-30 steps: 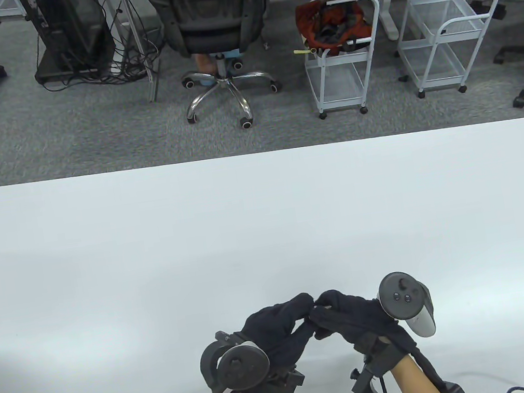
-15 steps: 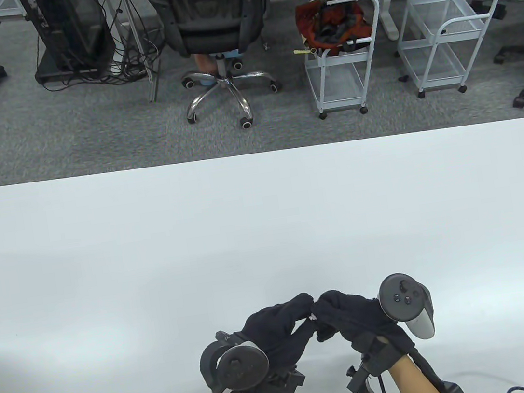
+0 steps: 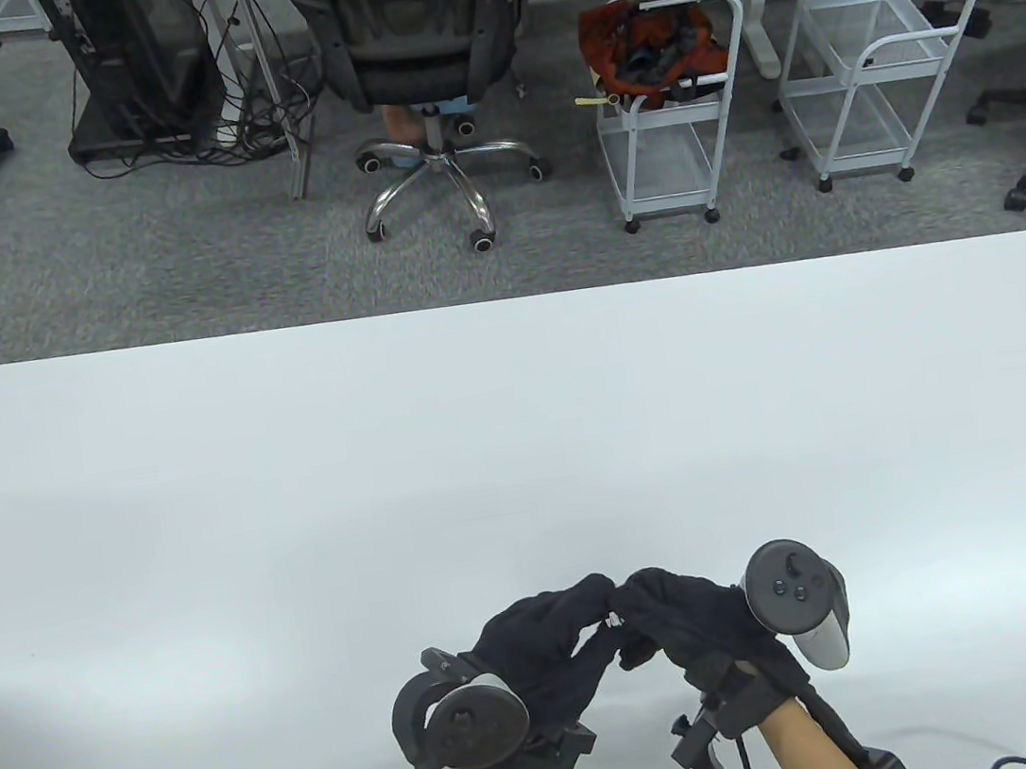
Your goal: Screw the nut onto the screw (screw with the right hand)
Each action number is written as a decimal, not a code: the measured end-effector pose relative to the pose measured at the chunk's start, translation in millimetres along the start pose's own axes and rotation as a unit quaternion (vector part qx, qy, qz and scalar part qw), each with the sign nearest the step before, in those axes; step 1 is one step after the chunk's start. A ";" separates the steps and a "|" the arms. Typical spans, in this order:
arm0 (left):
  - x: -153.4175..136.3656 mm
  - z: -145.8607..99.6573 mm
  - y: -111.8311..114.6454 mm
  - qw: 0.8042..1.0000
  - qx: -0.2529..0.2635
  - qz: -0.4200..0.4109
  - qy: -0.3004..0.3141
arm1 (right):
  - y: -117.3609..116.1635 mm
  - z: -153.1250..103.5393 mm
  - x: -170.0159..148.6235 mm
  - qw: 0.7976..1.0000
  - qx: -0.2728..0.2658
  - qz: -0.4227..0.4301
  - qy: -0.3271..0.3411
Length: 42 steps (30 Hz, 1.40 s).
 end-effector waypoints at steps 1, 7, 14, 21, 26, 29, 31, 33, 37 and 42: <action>0.1 0.2 -0.4 1.000 0.000 0.001 0.001 | 0.3 -0.5 0.0 1.000 -0.011 0.004 -0.003; -6.2 1.0 1.3 1.000 -0.008 -0.006 -0.015 | -2.6 1.4 -2.1 0.994 0.106 0.009 -0.021; -3.0 0.6 1.7 1.000 -0.005 -0.002 -0.007 | -1.4 0.0 -5.8 1.000 0.006 0.014 -0.019; -6.2 0.5 0.1 1.000 -0.002 -0.004 -0.014 | -3.2 1.4 -2.8 0.992 0.117 0.026 -0.026; -5.5 0.0 -0.6 1.000 0.000 -0.008 -0.008 | -2.1 0.3 -2.7 0.999 0.033 0.010 -0.011; -8.5 0.3 0.7 0.999 -0.002 -0.027 -0.019 | -2.1 -0.6 -3.2 1.000 -0.010 0.003 -0.009; -8.8 0.2 2.1 1.000 -0.006 -0.018 -0.018 | -1.9 -0.5 -4.4 1.000 0.006 -0.007 -0.019; -8.6 1.1 4.2 1.000 -0.014 -0.007 -0.016 | -0.4 -0.3 -5.3 1.000 0.009 -0.017 -0.019; -13.3 3.3 8.1 0.999 -0.037 -0.004 -0.019 | 0.9 0.8 -5.3 0.999 0.000 -0.042 -0.015; -28.2 4.5 10.3 0.995 -0.081 0.047 -0.037 | 3.2 1.2 -4.4 0.986 -0.015 -0.165 0.013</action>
Point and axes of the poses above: the tracker on the back of each hand, its own x axis roughly to the thumb side, its own z axis roughly from the wrist to the fingertips, y = z × x, the point moved 2 cm from there along z, roughly from the wrist to the fingertips, and after that the axes turned 14 degrees about -x, right-handed, at the moved point
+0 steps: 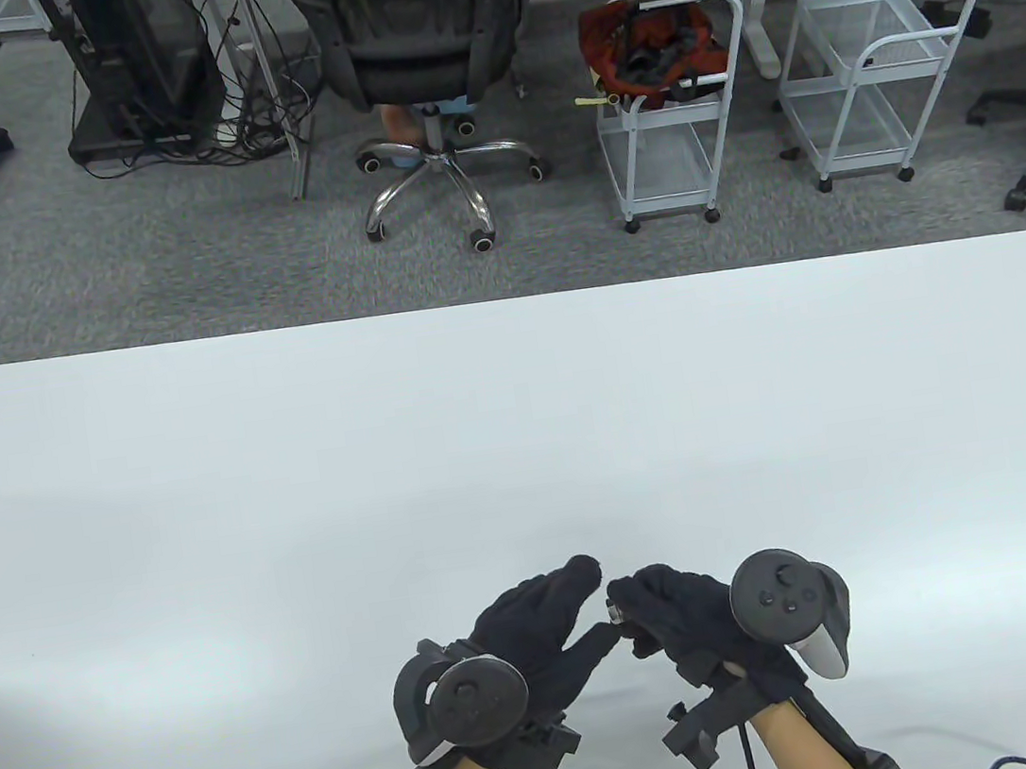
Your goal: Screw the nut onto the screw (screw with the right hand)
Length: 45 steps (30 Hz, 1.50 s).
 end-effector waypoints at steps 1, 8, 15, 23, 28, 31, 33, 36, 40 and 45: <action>-2.7 0.0 0.3 1.000 -0.005 0.006 -0.005 | -0.2 0.3 -0.2 1.000 0.000 -0.020 0.005; -23.5 -1.4 -1.5 0.995 -0.024 0.078 -0.052 | -16.1 1.2 -10.6 0.985 0.055 -0.166 0.011; -33.8 -3.0 -2.3 0.993 -0.027 0.089 -0.074 | -46.3 -3.4 -19.7 0.948 0.132 -0.289 0.034; -35.3 -3.3 -3.4 0.993 -0.025 0.089 -0.079 | -72.2 -11.0 -22.6 0.916 0.181 -0.353 0.061; -36.1 -3.5 -4.1 0.993 -0.023 0.086 -0.080 | -81.8 -15.3 -17.7 0.892 0.182 -0.400 0.100; -36.2 -3.4 -3.8 0.993 -0.022 0.084 -0.080 | -86.9 -17.5 -14.8 0.880 0.184 -0.423 0.118; -35.8 -3.5 -4.5 0.993 -0.022 0.085 -0.080 | -87.9 -17.4 -13.5 0.875 0.183 -0.431 0.127; -35.2 -3.5 -4.8 0.993 -0.021 0.087 -0.078 | -81.0 -16.3 -10.8 0.882 0.188 -0.416 0.114; -34.5 -3.2 -4.4 0.994 -0.019 0.082 -0.074 | -59.1 -10.0 -0.9 0.908 0.124 -0.376 0.134; -32.7 -2.8 -3.1 0.994 -0.020 0.081 -0.067 | -32.1 -3.7 4.5 0.921 0.033 -0.350 0.169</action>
Point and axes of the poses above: the tracker on the back of each hand, its own x axis roughly to the thumb side, its own z axis roughly from the wrist to the fingertips, y = z × x, the point moved 2 cm from there along z, roughly from the wrist to the fingertips, and after that the axes turned 14 degrees about -x, right-handed, at the moved point
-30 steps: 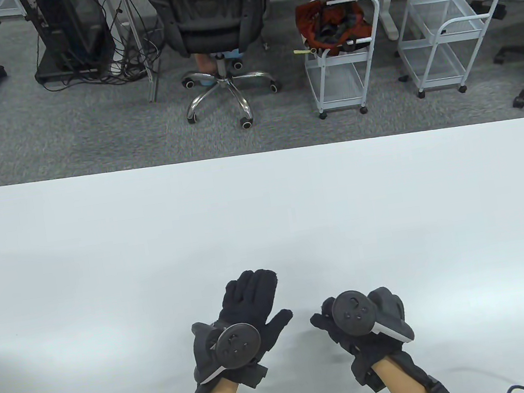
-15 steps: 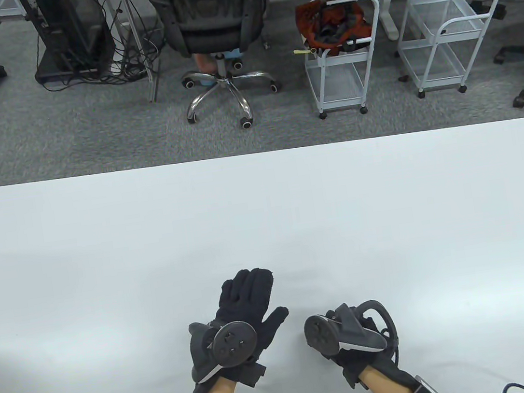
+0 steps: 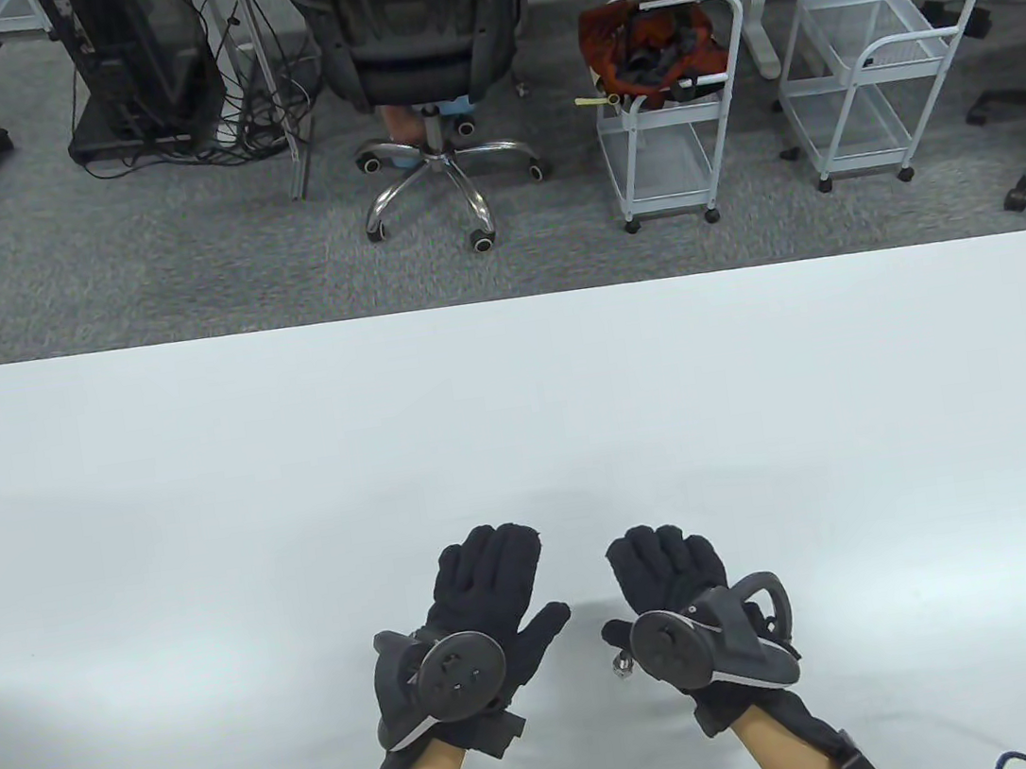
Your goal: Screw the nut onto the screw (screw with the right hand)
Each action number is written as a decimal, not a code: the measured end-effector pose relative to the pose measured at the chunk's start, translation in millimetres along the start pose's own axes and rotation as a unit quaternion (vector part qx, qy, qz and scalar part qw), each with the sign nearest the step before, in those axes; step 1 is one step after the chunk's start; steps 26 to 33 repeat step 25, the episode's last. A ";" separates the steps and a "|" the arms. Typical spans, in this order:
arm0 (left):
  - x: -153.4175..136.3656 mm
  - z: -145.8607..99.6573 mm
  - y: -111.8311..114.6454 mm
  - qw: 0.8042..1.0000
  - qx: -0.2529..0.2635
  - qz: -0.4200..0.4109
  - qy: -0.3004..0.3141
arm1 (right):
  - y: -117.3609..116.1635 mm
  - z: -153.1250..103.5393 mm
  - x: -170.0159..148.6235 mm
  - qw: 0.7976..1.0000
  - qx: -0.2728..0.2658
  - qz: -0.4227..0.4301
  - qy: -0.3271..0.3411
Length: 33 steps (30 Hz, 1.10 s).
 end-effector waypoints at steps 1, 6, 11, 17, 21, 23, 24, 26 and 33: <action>0.4 0.0 -0.1 1.000 0.000 0.001 0.001 | 3.3 -0.1 -3.7 1.000 -0.018 0.010 -0.002; 0.7 0.1 0.2 1.000 0.002 -0.003 0.003 | 4.5 2.3 -11.9 0.999 -0.023 0.025 -0.024; 0.7 0.7 1.5 1.000 -0.002 -0.001 0.003 | 1.5 4.4 -11.2 0.999 -0.014 0.022 -0.019; 1.9 0.5 1.9 1.000 -0.004 0.001 0.007 | 1.6 3.6 -10.3 1.000 -0.011 0.019 -0.020; 3.2 0.3 1.8 1.000 -0.004 0.004 0.010 | 1.0 3.4 -10.8 0.999 -0.009 0.023 -0.024; 3.5 0.3 1.9 1.000 -0.005 0.004 0.012 | 1.3 3.2 -10.5 0.999 -0.007 0.023 -0.025; 3.6 0.2 2.0 1.000 -0.005 0.004 0.012 | 1.6 3.2 -10.3 0.999 -0.006 0.022 -0.025; 3.8 0.2 2.1 1.000 -0.006 0.005 0.013 | 1.6 3.2 -10.1 0.999 -0.006 0.022 -0.024; 3.8 0.2 2.1 1.000 -0.006 0.005 0.013 | 1.6 3.2 -10.1 0.999 -0.006 0.022 -0.024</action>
Point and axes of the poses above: the tracker on the back of each hand, its own x axis roughly to the thumb side, its own z axis roughly from the wrist to the fingertips, y = z × x, the point moved 2 cm from there along z, roughly from the wrist to the fingertips, and after that the axes turned 14 degrees about -x, right-handed, at the moved point
